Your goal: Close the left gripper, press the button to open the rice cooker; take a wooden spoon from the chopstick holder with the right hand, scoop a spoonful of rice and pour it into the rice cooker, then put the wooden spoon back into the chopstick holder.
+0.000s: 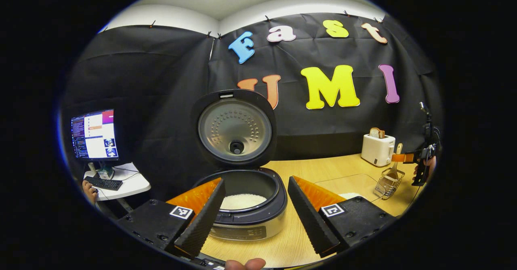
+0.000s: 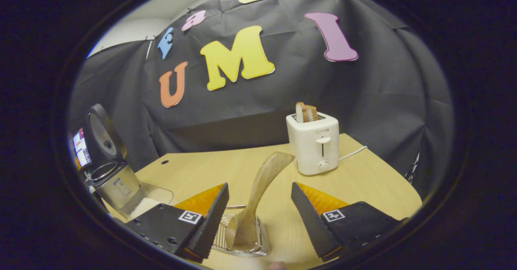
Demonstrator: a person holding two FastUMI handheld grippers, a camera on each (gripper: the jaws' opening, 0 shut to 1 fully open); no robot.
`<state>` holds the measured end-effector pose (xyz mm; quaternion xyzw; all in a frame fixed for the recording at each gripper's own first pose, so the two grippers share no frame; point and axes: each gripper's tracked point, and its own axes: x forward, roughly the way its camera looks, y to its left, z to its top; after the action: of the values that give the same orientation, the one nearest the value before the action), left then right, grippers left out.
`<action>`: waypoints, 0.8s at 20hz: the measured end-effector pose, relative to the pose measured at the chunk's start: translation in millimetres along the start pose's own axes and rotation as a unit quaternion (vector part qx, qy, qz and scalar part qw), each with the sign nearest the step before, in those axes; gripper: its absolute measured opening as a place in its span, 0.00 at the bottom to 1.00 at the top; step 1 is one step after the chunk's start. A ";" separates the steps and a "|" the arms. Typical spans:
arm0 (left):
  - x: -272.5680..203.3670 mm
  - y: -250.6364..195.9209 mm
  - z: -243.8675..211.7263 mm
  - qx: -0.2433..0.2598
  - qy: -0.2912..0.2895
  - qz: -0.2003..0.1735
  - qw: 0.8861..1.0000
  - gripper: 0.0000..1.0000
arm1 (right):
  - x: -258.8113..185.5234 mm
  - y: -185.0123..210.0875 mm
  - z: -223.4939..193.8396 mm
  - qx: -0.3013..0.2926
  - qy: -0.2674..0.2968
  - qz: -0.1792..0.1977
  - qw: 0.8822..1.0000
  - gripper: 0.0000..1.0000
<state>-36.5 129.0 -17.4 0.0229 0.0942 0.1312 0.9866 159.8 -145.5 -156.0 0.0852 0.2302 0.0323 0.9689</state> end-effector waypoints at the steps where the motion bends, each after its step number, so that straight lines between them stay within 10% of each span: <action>1: -1.4 0.2 1.5 0.001 -0.002 0.001 1.000 1.00 | 5.4 0.7 0.6 0.007 0.002 0.003 1.000 0.84; 4: -2.3 -1.1 1.1 0.006 -0.003 0.002 1.000 0.99 | 18.0 4.6 -1.9 0.025 0.014 0.023 0.999 0.77; 10: 0.5 -5.9 -1.4 0.009 0.000 -0.003 1.000 0.99 | 17.4 9.3 -4.6 0.049 0.025 0.040 0.998 0.06; 16: 2.4 -10.7 -0.4 0.008 -0.007 -0.015 1.000 0.99 | 6.4 17.4 3.2 0.012 0.016 0.018 1.000 0.01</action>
<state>-31.6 119.3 -19.0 0.0301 0.0884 0.1158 0.9889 166.6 -128.2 -152.9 0.1003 0.2448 0.0486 0.9631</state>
